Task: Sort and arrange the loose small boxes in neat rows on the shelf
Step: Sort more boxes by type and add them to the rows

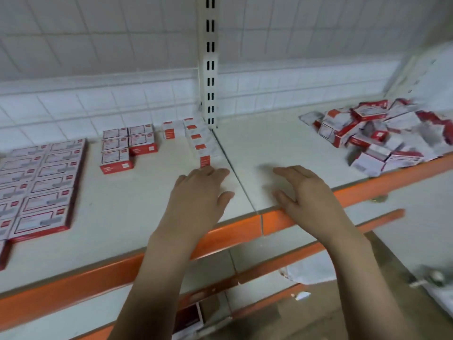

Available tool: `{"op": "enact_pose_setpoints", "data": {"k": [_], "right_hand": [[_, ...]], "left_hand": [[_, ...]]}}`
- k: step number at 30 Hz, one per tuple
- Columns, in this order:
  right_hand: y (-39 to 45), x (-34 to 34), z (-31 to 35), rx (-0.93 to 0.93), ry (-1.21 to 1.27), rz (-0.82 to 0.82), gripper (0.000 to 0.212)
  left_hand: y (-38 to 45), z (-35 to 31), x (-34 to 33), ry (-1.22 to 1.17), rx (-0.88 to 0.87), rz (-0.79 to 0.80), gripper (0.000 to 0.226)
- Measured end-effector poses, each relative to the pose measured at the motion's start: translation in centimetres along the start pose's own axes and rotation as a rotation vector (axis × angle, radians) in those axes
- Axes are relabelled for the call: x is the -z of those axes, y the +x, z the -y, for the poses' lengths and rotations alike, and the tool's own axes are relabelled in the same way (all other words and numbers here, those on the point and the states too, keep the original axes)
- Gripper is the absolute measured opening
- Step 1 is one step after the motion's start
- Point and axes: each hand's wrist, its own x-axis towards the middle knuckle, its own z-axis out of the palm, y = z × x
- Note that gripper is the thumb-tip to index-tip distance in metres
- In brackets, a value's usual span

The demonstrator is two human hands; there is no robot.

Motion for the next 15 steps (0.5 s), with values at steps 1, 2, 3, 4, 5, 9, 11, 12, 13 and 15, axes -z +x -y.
{"op": "enact_pose_setpoints", "data": {"k": [1, 2, 3, 4, 5, 9, 11, 12, 13, 15], "right_hand": [[-0.4, 0.5, -1.4, -0.011, -0.001, 0.004, 0.044], [-0.7, 0.9, -2.7, -0.020, 0.004, 0.002, 0.044], [-0.9, 1.2, -3.8, -0.030, 0.012, -0.002, 0.043], [-1.2, 1.5, -4.6, -0.038, 0.021, -0.006, 0.042], [-1.4, 1.7, -5.3, -0.045, 0.032, -0.009, 0.041], [-1.8, 2.0, -6.6, -0.055, 0.074, -0.020, 0.039], [-1.7, 1.9, -6.9, -0.060, 0.085, -0.029, 0.039], [-1.5, 1.9, -7.0, -0.064, 0.087, -0.034, 0.039], [-1.4, 1.9, -7.1, -0.067, 0.085, -0.042, 0.039], [-1.0, 1.9, -7.3, -0.077, 0.074, -0.055, 0.040]], "left_hand": [[0.3, -1.2, -0.5, 0.002, -0.002, 0.008, 0.045], [0.6, -2.2, -1.0, 0.002, -0.003, 0.013, 0.045], [0.7, -3.1, -1.3, 0.004, -0.002, 0.019, 0.045], [0.9, -3.8, -1.6, 0.006, 0.002, 0.027, 0.045], [1.0, -4.3, -1.7, 0.008, 0.011, 0.033, 0.045], [1.7, -5.2, -1.8, 0.009, 0.032, 0.040, 0.046], [2.1, -5.2, -1.7, 0.006, 0.033, 0.040, 0.046], [2.3, -5.2, -1.6, 0.005, 0.033, 0.037, 0.046], [2.6, -5.0, -1.5, 0.005, 0.032, 0.034, 0.046], [3.3, -4.7, -1.4, -0.001, 0.030, 0.032, 0.046]]}}
